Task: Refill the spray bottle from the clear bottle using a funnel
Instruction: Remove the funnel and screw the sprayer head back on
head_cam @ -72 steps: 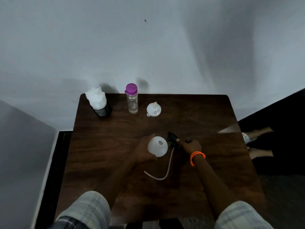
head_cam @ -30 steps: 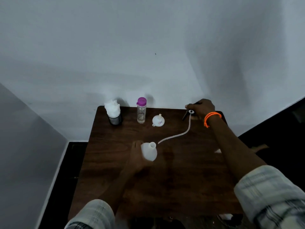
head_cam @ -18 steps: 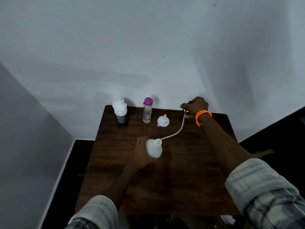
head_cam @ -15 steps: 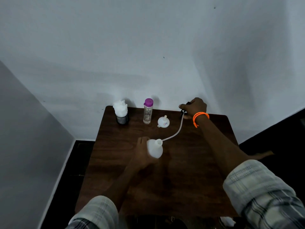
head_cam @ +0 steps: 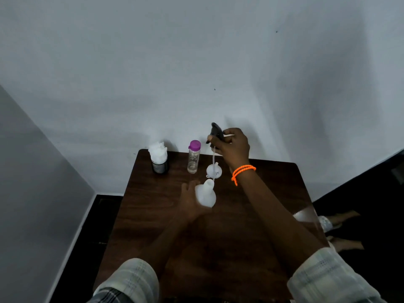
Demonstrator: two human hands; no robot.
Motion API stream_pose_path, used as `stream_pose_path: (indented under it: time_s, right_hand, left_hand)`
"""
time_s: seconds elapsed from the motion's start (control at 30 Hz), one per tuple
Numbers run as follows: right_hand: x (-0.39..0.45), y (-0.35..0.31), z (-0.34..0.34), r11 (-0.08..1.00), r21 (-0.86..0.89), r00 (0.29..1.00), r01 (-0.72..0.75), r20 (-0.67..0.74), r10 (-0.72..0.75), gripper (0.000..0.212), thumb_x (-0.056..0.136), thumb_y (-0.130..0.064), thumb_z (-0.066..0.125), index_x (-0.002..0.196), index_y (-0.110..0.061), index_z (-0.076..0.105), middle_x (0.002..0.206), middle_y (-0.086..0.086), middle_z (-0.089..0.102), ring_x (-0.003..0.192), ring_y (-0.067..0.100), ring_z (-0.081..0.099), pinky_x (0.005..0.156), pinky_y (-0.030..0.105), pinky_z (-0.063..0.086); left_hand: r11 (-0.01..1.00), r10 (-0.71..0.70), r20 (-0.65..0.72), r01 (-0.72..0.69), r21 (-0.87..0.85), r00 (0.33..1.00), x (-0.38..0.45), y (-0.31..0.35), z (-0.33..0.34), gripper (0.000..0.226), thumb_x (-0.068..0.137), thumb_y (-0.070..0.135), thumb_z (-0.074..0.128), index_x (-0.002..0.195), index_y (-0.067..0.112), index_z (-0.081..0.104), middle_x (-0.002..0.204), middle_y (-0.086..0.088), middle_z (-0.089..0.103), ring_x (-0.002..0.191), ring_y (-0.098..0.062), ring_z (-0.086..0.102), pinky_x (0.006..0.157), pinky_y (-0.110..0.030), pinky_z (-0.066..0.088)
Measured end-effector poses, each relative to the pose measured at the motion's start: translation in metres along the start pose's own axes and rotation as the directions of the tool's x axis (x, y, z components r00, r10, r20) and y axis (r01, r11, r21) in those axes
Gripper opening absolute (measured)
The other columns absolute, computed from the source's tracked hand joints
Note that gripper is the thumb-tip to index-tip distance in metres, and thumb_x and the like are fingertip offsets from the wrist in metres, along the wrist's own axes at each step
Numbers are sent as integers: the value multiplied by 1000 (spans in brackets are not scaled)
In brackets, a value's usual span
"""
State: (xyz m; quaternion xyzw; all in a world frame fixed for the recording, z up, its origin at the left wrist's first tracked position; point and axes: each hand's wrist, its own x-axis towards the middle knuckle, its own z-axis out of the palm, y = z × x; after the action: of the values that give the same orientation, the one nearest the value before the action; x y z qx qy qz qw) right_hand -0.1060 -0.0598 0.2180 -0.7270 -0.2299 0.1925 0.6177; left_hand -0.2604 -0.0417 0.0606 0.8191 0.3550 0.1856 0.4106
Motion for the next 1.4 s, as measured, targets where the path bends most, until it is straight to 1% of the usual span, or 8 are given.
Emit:
stream_pose_path:
  time_s: [0.13, 0.3, 0.43, 0.67, 0.87, 1.03, 1.23, 1.4]
  right_hand:
    - [-31, -3, 4, 993, -20, 988, 116, 105, -113, 44, 67, -18, 93, 101, -10, 67, 90, 5, 75, 83, 14, 73, 77, 30, 60]
    - [-54, 20, -7, 987, 43, 969, 154, 191, -160, 29, 78, -10, 84, 104, -9, 71, 97, 6, 76, 90, 19, 73, 85, 40, 59]
    - [-57, 26, -22, 988, 61, 974, 140, 172, -148, 19, 87, -10, 76, 106, -9, 71, 97, 10, 75, 92, 29, 72, 83, 49, 58]
    - [-41, 30, -40, 999, 15, 990, 51, 133, -53, 12, 89, -21, 75, 91, -11, 69, 86, 7, 76, 88, 32, 73, 85, 58, 57]
    - [-34, 35, -43, 983, -158, 973, 90, 226, -53, 12, 86, -31, 75, 87, -22, 68, 85, 4, 75, 87, 26, 72, 82, 55, 58]
    - [-36, 45, -41, 970, -212, 969, 119, 236, -67, 17, 82, -33, 78, 87, -22, 66, 82, 3, 72, 79, 23, 72, 76, 53, 59]
    - [-37, 51, -40, 947, -239, 942, 213, 309, -134, 24, 77, -28, 84, 93, -25, 66, 87, -5, 72, 85, 17, 70, 80, 47, 59]
    - [-35, 54, -37, 947, -235, 935, 220, 326, -136, 25, 77, -22, 84, 95, -24, 68, 88, -6, 72, 86, 17, 70, 82, 46, 59]
  left_hand:
    - [1000, 5, 19, -5, -3, 1000, 11, 5, -7, 91, 55, 37, 92, 133, 11, 52, 123, 5, 46, 115, -14, 44, 101, -35, 42]
    - [995, -87, -11, 86, -48, 996, 19, -1, -11, 96, 39, 50, 92, 122, 30, 50, 117, 4, 48, 98, 1, 41, 75, -8, 33]
    - [996, -57, -36, 55, -76, 998, 14, 5, -14, 87, 40, 44, 94, 111, 33, 46, 108, 6, 43, 95, 3, 44, 71, -9, 34]
    - [993, 47, -85, -56, -107, 995, 10, 8, -7, 87, 46, 38, 97, 117, 29, 48, 112, 13, 43, 106, 6, 45, 78, -4, 37]
    - [977, 85, -126, -108, -182, 988, 12, 23, -9, 75, 55, 19, 98, 115, 14, 54, 107, 16, 45, 103, 17, 46, 81, 1, 35]
    - [978, 128, -131, -148, -150, 983, 18, 18, -7, 88, 45, 32, 99, 119, 16, 53, 111, 20, 43, 103, -5, 47, 85, -8, 37]
    - [980, 115, -91, -128, -150, 989, 15, 13, -9, 102, 47, 37, 96, 137, 28, 47, 122, 11, 40, 115, 9, 41, 84, 2, 34]
    - [983, 114, -82, -125, -135, 990, 16, 6, -7, 101, 48, 37, 96, 137, 32, 48, 127, 4, 39, 114, 3, 41, 90, -11, 37]
